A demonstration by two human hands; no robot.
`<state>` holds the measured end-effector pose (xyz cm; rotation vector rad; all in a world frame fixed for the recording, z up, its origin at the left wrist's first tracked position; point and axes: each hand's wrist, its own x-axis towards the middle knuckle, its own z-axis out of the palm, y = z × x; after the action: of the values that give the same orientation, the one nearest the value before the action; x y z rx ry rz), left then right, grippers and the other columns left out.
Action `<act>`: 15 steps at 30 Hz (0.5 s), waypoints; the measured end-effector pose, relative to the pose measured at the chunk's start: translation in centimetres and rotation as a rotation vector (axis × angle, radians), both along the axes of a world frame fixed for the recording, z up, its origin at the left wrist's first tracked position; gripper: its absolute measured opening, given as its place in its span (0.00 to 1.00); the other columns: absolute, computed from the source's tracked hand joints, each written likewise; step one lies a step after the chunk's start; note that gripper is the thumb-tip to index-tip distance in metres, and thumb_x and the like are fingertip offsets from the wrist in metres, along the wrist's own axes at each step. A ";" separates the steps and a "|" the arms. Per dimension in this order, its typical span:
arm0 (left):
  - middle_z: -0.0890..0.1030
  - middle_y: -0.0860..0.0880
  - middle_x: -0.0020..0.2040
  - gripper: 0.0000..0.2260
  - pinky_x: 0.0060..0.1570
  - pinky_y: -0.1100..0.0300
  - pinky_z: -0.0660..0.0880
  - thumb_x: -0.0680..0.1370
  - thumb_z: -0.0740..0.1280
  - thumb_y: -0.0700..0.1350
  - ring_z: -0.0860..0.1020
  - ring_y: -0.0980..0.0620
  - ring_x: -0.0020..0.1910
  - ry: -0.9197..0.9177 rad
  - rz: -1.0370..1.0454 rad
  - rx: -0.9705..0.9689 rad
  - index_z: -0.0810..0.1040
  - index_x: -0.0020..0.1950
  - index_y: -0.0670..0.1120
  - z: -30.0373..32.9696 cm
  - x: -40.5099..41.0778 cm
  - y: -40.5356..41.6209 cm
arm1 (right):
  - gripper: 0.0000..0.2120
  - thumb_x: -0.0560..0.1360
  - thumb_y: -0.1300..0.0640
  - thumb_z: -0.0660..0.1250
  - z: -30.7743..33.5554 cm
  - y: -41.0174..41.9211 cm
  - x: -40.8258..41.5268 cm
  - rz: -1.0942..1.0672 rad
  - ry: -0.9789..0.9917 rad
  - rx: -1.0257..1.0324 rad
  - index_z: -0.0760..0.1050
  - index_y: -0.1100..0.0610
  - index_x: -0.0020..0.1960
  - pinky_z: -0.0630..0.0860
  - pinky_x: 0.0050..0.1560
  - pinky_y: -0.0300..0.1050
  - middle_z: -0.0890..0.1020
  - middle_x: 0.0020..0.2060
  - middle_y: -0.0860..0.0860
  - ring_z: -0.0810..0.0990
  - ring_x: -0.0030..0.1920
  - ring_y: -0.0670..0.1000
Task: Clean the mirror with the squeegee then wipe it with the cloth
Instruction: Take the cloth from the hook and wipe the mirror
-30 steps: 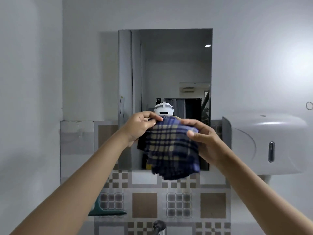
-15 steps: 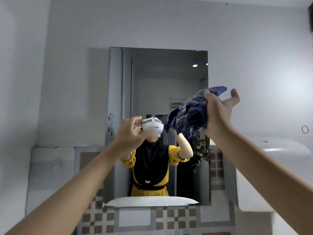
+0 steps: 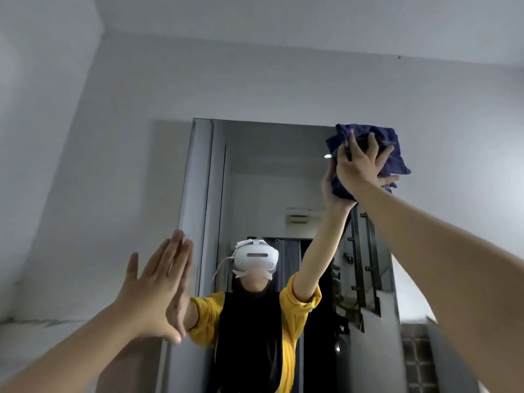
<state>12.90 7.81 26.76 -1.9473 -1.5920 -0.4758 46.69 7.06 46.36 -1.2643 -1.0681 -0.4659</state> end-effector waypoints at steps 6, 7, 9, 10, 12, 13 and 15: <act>0.13 0.47 0.61 0.72 0.62 0.40 0.31 0.53 0.75 0.68 0.23 0.44 0.68 -0.029 -0.019 0.020 0.12 0.58 0.47 -0.9 -1.8 2.1 | 0.24 0.80 0.40 0.45 0.9 2.8 -4.7 -0.119 -0.075 0.044 0.48 0.34 0.75 0.31 0.66 0.73 0.44 0.79 0.44 0.31 0.76 0.55; 0.13 0.47 0.61 0.72 0.62 0.40 0.31 0.53 0.75 0.68 0.23 0.44 0.68 -0.028 -0.022 0.015 0.12 0.59 0.47 -0.7 -1.7 2.1 | 0.24 0.80 0.40 0.45 1.1 2.8 -5.3 -0.122 -0.091 0.048 0.48 0.34 0.75 0.31 0.67 0.72 0.44 0.79 0.44 0.32 0.76 0.54; 0.14 0.47 0.62 0.72 0.61 0.40 0.31 0.52 0.75 0.69 0.23 0.44 0.68 -0.030 -0.035 0.034 0.13 0.60 0.47 -0.9 -1.9 2.2 | 0.24 0.80 0.40 0.45 1.2 3.0 -7.3 -0.119 -0.132 0.060 0.48 0.34 0.75 0.31 0.67 0.72 0.44 0.79 0.44 0.32 0.76 0.54; 0.14 0.47 0.63 0.73 0.61 0.40 0.30 0.52 0.75 0.69 0.24 0.45 0.68 -0.037 -0.045 0.047 0.13 0.60 0.48 -1.0 -2.1 2.0 | 0.24 0.80 0.40 0.45 1.2 3.3 -8.5 -0.114 -0.148 0.066 0.48 0.34 0.75 0.31 0.67 0.72 0.44 0.79 0.44 0.32 0.76 0.54; 0.14 0.48 0.63 0.73 0.61 0.40 0.30 0.51 0.75 0.69 0.23 0.45 0.68 -0.041 -0.068 0.058 0.14 0.62 0.48 -0.8 -1.5 1.9 | 0.24 0.80 0.40 0.45 1.3 3.4 -10.4 -0.110 -0.166 0.070 0.48 0.35 0.76 0.32 0.67 0.72 0.44 0.79 0.44 0.32 0.76 0.55; 0.14 0.48 0.63 0.73 0.60 0.40 0.29 0.51 0.75 0.69 0.23 0.45 0.68 -0.038 -0.074 0.066 0.14 0.62 0.48 -0.8 -1.1 1.8 | 0.24 0.80 0.41 0.45 1.4 3.5 -11.4 -0.110 -0.179 0.070 0.48 0.35 0.76 0.32 0.68 0.71 0.44 0.79 0.44 0.32 0.76 0.55; 0.14 0.48 0.63 0.72 0.60 0.40 0.29 0.52 0.75 0.68 0.22 0.45 0.67 -0.039 -0.076 0.073 0.14 0.62 0.48 -0.8 -0.3 1.5 | 0.24 0.80 0.41 0.45 1.5 3.7 -13.6 -0.096 -0.216 0.067 0.48 0.36 0.76 0.32 0.68 0.71 0.44 0.79 0.45 0.31 0.76 0.55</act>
<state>12.61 9.34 25.96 -1.9597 -1.5065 -0.5978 33.14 10.76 47.87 -1.2292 -1.1648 -0.7188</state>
